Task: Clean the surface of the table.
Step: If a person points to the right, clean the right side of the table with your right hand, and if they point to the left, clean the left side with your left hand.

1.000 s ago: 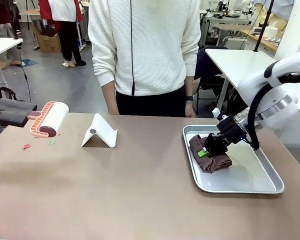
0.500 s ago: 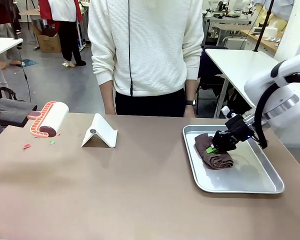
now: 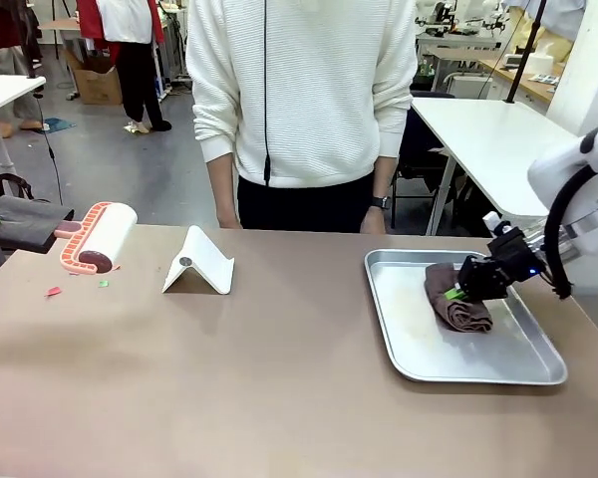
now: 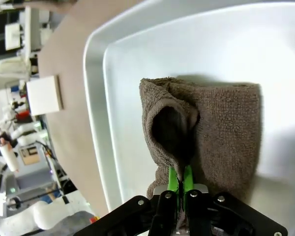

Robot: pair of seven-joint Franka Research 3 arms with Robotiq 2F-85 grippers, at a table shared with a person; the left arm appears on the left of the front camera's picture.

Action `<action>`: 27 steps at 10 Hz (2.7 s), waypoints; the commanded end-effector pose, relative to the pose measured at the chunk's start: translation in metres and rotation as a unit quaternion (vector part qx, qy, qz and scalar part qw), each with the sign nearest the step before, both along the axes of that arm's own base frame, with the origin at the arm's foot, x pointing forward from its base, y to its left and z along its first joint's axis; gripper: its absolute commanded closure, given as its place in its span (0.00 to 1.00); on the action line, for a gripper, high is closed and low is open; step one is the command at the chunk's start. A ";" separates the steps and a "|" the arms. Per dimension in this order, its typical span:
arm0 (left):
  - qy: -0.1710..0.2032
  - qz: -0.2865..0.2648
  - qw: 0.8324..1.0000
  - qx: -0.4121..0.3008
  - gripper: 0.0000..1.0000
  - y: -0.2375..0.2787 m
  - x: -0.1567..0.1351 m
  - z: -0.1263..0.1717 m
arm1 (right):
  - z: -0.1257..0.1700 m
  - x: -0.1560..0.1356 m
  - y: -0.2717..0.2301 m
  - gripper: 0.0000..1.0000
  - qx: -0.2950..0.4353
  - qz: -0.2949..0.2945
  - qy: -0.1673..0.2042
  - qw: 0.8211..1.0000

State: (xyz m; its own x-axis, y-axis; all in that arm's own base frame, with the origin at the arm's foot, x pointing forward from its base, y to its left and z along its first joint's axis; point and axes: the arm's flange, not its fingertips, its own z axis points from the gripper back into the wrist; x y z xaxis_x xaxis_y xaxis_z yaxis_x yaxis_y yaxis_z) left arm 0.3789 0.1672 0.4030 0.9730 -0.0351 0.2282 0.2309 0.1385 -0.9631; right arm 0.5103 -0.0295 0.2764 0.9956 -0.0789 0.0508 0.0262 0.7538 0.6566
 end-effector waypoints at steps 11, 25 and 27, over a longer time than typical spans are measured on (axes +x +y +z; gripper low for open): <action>-0.010 -0.005 1.000 -0.004 1.00 0.000 -0.004 0.002 | 0.069 -0.035 -0.052 0.97 0.527 0.022 0.003 0.849; -0.010 -0.005 1.000 -0.004 1.00 0.000 -0.004 0.002 | 0.075 -0.109 -0.157 0.97 0.577 -0.006 -0.046 0.816; -0.010 -0.005 1.000 -0.004 1.00 0.000 -0.004 0.002 | 0.075 -0.109 -0.157 0.97 0.577 -0.006 -0.046 0.816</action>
